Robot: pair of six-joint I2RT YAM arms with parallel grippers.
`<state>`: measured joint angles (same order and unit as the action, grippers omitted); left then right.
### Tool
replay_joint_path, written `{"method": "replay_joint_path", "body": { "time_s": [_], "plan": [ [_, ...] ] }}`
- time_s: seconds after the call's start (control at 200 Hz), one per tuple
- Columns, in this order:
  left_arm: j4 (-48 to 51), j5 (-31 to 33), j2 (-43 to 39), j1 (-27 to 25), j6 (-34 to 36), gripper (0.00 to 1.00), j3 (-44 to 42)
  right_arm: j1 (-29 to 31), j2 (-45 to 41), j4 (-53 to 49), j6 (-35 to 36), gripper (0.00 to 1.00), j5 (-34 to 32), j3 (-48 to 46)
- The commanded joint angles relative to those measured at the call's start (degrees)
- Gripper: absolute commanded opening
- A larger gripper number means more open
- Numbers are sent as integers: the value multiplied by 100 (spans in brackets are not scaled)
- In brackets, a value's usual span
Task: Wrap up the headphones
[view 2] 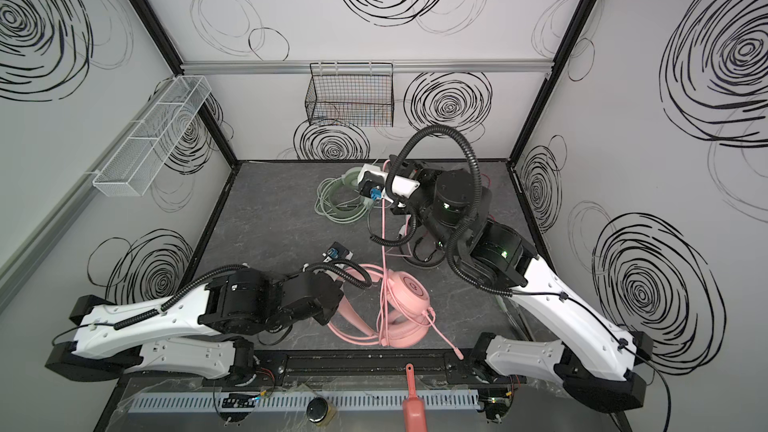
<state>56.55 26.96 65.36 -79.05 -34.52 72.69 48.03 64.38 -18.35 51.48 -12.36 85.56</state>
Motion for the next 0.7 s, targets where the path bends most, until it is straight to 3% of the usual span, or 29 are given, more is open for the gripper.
{"method": "replay_joint_path", "body": {
  "time_s": [0.0,0.15,0.375,0.49,0.605,0.695],
  "plan": [
    [-297,-389,-153,-129,-133,0,332,-758,-171,451,-1303,0,1736,-599],
    [-242,-464,-359,-125,-162,0,515,-1417,-455,1352,-2182,0,2931,-1819],
    [-18,-280,-349,92,-165,0,1082,-1569,-406,2060,-3057,0,3649,-3078],
    [-76,-467,-400,456,-56,0,1337,-1643,-501,2620,-3542,0,3856,-3787],
    [-260,-1069,-476,1087,117,0,1517,-1679,-535,3315,-3920,0,4398,-4455],
    [-337,-1542,-454,1630,228,0,1710,-1674,-515,3884,-4226,6,4910,-4854]
  ]
}}
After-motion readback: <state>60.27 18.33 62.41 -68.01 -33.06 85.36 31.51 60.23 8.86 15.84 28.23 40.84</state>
